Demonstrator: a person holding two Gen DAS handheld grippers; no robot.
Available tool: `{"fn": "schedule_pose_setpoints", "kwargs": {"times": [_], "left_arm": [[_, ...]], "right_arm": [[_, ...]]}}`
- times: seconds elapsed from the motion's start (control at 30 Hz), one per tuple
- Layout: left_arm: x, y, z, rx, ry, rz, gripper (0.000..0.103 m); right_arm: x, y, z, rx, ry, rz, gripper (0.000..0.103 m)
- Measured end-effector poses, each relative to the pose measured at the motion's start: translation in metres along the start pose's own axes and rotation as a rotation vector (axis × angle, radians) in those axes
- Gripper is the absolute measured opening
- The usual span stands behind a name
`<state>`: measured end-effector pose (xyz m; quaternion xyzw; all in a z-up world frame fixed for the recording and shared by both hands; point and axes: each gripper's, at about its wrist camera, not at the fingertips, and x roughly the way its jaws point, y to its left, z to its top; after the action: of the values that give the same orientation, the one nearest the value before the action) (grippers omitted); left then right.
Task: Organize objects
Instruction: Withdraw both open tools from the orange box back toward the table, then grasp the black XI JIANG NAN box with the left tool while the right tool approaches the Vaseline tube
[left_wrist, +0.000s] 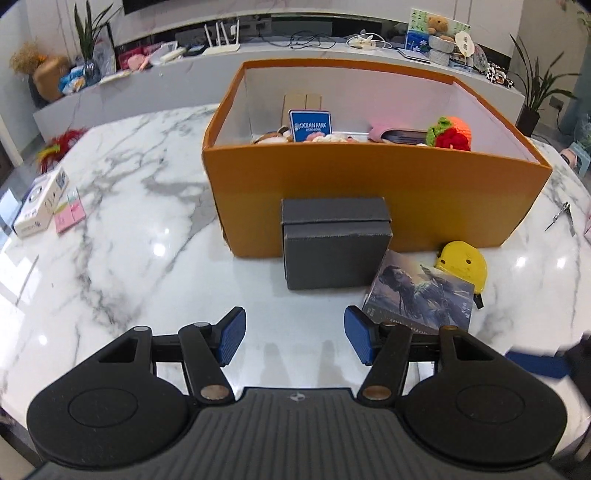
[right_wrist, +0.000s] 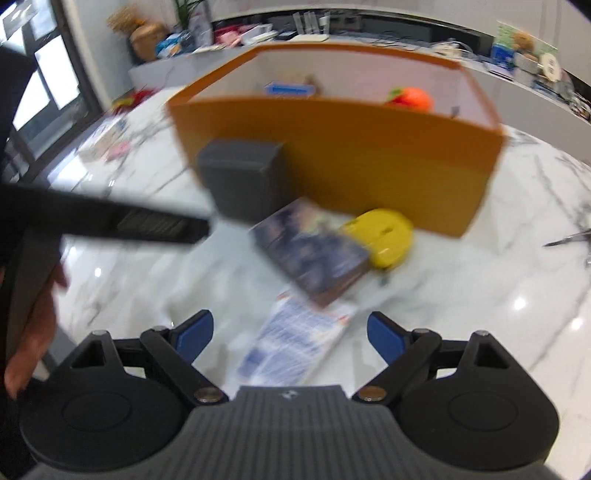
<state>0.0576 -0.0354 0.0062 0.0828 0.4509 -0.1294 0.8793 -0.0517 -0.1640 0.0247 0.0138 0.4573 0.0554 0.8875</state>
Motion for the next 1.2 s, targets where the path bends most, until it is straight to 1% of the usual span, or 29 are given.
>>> {"fn": "schedule_pose_setpoints", "kwargs": {"times": [0.03, 0.1, 0.2, 0.23, 0.3, 0.37, 0.43, 0.5, 0.53, 0.57, 0.6, 0.63, 0.67, 0.73, 0.8, 0.87, 1.0, 1.03, 1.07, 1.13, 1.17, 1.2], "left_arm": [[0.001, -0.001, 0.0, 0.006, -0.002, 0.007, 0.069], [0.004, -0.002, 0.001, 0.009, 0.005, 0.002, 0.069], [0.007, 0.003, 0.002, -0.019, 0.017, -0.023, 0.069], [0.008, 0.006, 0.002, -0.033, 0.019, -0.036, 0.069], [0.011, 0.011, 0.002, -0.063, 0.023, -0.062, 0.069], [0.011, 0.015, 0.002, -0.08, -0.001, -0.07, 0.069], [0.011, 0.016, 0.003, -0.078, -0.038, -0.042, 0.069], [0.01, 0.015, 0.005, -0.058, -0.088, -0.023, 0.069], [0.01, 0.014, 0.007, -0.047, -0.112, -0.018, 0.069], [0.011, 0.014, 0.008, -0.043, -0.13, -0.017, 0.069], [0.011, 0.015, 0.01, -0.046, -0.144, -0.023, 0.069], [0.012, 0.015, 0.012, -0.054, -0.143, -0.039, 0.07], [0.011, 0.017, 0.014, -0.072, -0.136, -0.065, 0.069], [0.005, 0.022, 0.017, -0.126, -0.152, -0.096, 0.07], [0.0, 0.024, 0.019, -0.165, -0.159, -0.108, 0.072], [-0.001, 0.024, 0.024, -0.183, -0.176, -0.134, 0.072], [0.009, 0.024, 0.03, -0.225, -0.19, -0.144, 0.072], [0.014, 0.023, 0.031, -0.227, -0.174, -0.135, 0.074], [0.016, 0.022, 0.03, -0.234, -0.179, -0.133, 0.079], [0.017, 0.021, 0.028, -0.238, -0.183, -0.118, 0.082], [0.015, 0.021, 0.027, -0.232, -0.18, -0.111, 0.087], [0.014, 0.021, 0.026, -0.23, -0.171, -0.102, 0.091]], "right_arm": [[0.005, 0.006, -0.003, -0.024, 0.018, -0.013, 0.089], [0.012, 0.013, -0.008, -0.06, 0.046, -0.04, 0.078], [0.02, 0.008, -0.014, -0.069, 0.06, -0.073, 0.078], [0.02, 0.004, -0.015, -0.059, 0.054, -0.066, 0.078], [0.019, -0.004, -0.014, -0.041, 0.056, -0.079, 0.078], [0.018, -0.012, -0.013, -0.018, 0.061, -0.089, 0.078], [0.015, -0.02, -0.013, 0.009, 0.072, -0.103, 0.075], [0.013, -0.025, -0.015, 0.023, 0.077, -0.111, 0.075], [0.014, -0.027, -0.014, 0.019, 0.077, -0.111, 0.075], [0.016, -0.027, -0.014, 0.019, 0.078, -0.113, 0.078], [0.017, -0.027, -0.014, 0.015, 0.08, -0.116, 0.081], [0.018, -0.027, -0.014, 0.011, 0.08, -0.117, 0.082], [0.019, -0.027, -0.014, 0.01, 0.08, -0.114, 0.085], [0.021, -0.026, -0.014, -0.002, 0.082, -0.105, 0.087], [0.02, -0.026, -0.015, -0.01, 0.082, -0.099, 0.089], [0.021, -0.027, -0.016, -0.016, 0.079, -0.094, 0.091], [0.02, -0.028, -0.018, -0.03, 0.077, -0.085, 0.093], [0.019, -0.028, -0.018, -0.034, 0.076, -0.083, 0.094], [0.019, -0.028, -0.018, -0.036, 0.077, -0.08, 0.094], [0.02, -0.029, -0.017, -0.038, 0.079, -0.075, 0.095], [0.02, -0.028, -0.018, -0.038, 0.08, -0.076, 0.095], [0.02, -0.028, -0.017, -0.039, 0.082, -0.075, 0.095]]}}
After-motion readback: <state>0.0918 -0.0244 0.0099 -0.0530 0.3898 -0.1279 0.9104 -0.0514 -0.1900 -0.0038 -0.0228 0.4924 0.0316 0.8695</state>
